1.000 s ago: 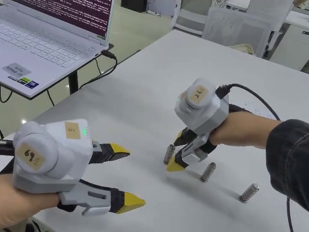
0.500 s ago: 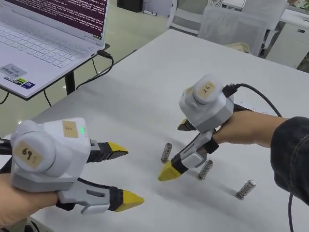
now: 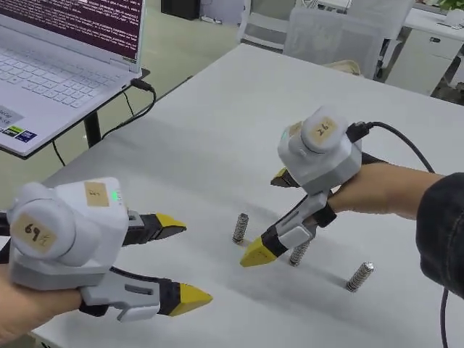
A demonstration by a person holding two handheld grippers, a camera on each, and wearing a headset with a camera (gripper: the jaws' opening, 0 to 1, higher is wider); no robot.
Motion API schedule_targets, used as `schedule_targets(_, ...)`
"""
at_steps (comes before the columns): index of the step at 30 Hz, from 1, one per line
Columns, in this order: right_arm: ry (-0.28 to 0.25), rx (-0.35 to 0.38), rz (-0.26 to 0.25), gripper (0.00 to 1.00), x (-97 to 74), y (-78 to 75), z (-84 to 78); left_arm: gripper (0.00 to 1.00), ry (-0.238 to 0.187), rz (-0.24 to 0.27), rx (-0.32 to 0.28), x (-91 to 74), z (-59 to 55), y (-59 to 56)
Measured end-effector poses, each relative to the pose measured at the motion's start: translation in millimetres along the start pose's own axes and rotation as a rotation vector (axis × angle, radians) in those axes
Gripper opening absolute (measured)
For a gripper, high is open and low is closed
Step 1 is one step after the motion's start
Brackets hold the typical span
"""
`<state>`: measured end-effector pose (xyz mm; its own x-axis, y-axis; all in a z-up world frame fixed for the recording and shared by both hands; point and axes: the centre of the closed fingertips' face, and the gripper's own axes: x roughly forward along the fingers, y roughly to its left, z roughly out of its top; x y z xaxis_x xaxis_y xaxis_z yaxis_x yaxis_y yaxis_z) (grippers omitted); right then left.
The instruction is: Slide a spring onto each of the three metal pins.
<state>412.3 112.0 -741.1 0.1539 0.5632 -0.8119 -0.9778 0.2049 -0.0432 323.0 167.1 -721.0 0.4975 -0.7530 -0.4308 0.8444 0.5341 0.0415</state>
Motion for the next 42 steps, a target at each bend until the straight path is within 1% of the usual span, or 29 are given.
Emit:
schedule_targets(4, -0.035, 0.021, -0.037, 1.00, -13.3, -5.0, -0.5, 0.54, -0.003, -0.002, -0.001, 1.3, 3.4, 1.9)
schedule_targets(6, -0.053, 0.026, -0.064, 1.00, -18.9, -9.7, -0.5, 0.54, -0.003, -0.002, -0.001, 2.2, 4.6, 2.6)
schedule_targets(11, -0.083, 0.057, -0.106, 1.00, -36.5, -15.7, -7.5, 0.54, -0.001, -0.014, 0.005, 6.0, 9.1, 1.2)
schedule_targets(16, -0.109, 0.085, -0.140, 1.00, -51.1, -16.3, -13.2, 0.54, -0.001, -0.021, 0.005, 9.4, 12.1, -0.1)
schedule_targets(17, -0.119, 0.090, -0.155, 1.00, -55.2, -17.2, -14.1, 0.54, -0.003, -0.023, 0.003, 10.2, 13.5, -0.6)
schedule_targets(20, -0.136, 0.107, -0.176, 1.00, -63.8, -19.4, -20.3, 0.54, -0.005, -0.027, 0.002, 12.1, 15.6, -1.7)
schedule_targets(24, -0.155, 0.133, -0.200, 1.00, -72.5, -16.3, -28.4, 0.54, 0.000, -0.029, 0.004, 12.0, 15.8, -2.0)
schedule_targets(31, -0.183, 0.175, -0.238, 1.00, -86.9, -9.2, -43.6, 0.54, 0.002, -0.030, 0.007, 12.9, 20.5, -1.2)
schedule_targets(36, -0.202, 0.203, -0.266, 1.00, -96.5, -4.0, -53.9, 0.54, 0.008, -0.035, 0.008, 14.3, 21.4, -2.6)
schedule_targets(39, -0.225, 0.228, -0.296, 1.00, -106.5, -1.2, -60.9, 0.53, 0.012, -0.040, 0.012, 14.3, 22.4, -3.6)
schedule_targets(42, -0.243, 0.243, -0.313, 1.00, -113.3, 1.4, -64.5, 0.53, 0.009, -0.037, 0.008, 13.7, 24.4, -3.3)
